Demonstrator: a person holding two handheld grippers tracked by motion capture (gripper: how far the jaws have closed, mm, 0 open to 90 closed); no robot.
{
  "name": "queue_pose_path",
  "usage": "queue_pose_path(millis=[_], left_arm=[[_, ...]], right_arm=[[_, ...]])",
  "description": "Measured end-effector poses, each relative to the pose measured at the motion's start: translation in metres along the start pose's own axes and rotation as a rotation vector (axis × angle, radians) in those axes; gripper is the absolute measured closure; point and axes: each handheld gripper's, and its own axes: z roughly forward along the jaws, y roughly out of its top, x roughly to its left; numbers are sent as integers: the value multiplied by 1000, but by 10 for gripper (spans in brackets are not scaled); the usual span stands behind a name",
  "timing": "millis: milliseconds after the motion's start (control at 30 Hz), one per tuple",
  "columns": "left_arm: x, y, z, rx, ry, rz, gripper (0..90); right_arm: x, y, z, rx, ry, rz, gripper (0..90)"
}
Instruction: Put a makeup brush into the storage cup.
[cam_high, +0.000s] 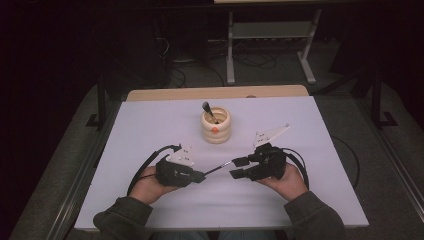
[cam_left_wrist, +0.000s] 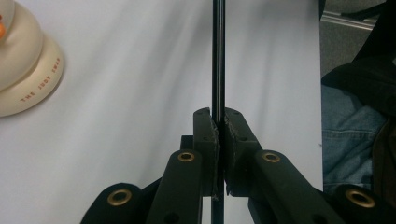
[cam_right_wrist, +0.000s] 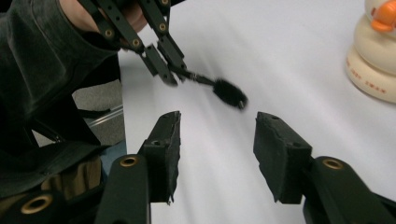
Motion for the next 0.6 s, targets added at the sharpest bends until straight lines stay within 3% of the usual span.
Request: queue_pose_path(millis=[133, 233, 367, 433, 500, 600], left_arm=[[-1, 1, 3, 12, -5, 16, 848], [-3, 1, 5, 15, -5, 22, 848], [-3, 0, 8, 39, -2, 25, 838], [-3, 0, 9, 44, -8, 17, 829], [-3, 1, 11, 42, -11, 9, 760], [-5, 3, 13, 53, -13, 11, 736]], right_arm=[[2, 5, 7, -20, 20, -18, 614], [3, 7, 11, -38, 51, -22, 746], [0, 9, 14, -53, 152, -4, 836], [2, 12, 15, -39, 151, -25, 843], [4, 14, 17, -8, 148, -47, 845], [9, 18, 22, 49, 120, -78, 845]])
